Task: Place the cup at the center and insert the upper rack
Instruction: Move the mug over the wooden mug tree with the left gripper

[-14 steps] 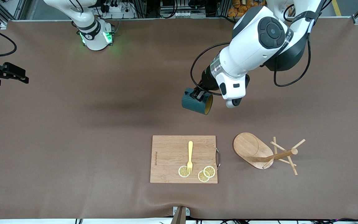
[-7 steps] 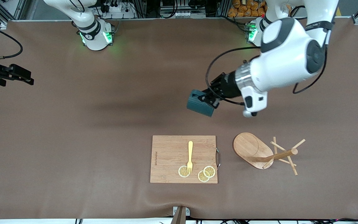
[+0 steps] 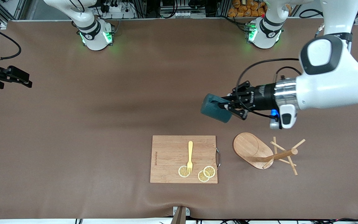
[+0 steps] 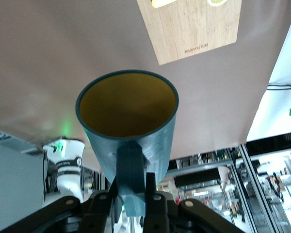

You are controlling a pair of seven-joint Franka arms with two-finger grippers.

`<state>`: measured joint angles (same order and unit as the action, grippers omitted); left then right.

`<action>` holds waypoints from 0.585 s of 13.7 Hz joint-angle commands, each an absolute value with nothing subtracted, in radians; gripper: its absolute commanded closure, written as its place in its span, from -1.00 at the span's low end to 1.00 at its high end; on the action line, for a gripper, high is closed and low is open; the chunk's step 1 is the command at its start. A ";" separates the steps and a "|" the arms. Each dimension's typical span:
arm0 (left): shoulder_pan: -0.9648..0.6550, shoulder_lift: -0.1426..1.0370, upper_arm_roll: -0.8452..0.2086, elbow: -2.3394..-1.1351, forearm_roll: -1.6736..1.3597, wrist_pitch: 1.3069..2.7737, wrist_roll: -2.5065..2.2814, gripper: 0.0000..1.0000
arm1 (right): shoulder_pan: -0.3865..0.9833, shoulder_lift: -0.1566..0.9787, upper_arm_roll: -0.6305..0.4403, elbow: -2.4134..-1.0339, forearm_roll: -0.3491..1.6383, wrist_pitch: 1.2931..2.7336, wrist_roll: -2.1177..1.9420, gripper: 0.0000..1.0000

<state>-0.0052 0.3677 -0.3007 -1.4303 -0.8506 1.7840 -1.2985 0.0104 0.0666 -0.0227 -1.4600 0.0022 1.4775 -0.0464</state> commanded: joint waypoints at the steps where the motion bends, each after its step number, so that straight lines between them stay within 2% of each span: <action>1: 0.034 0.385 -0.310 -1.433 -0.910 1.747 -1.250 1.00 | -0.005 0.048 -0.012 -1.459 -0.002 1.491 -0.034 -1.00; 8: 0.170 0.486 -0.310 -1.430 -1.083 1.666 -1.094 1.00 | -0.005 0.037 -0.011 -1.448 0.006 1.534 -0.032 -1.00</action>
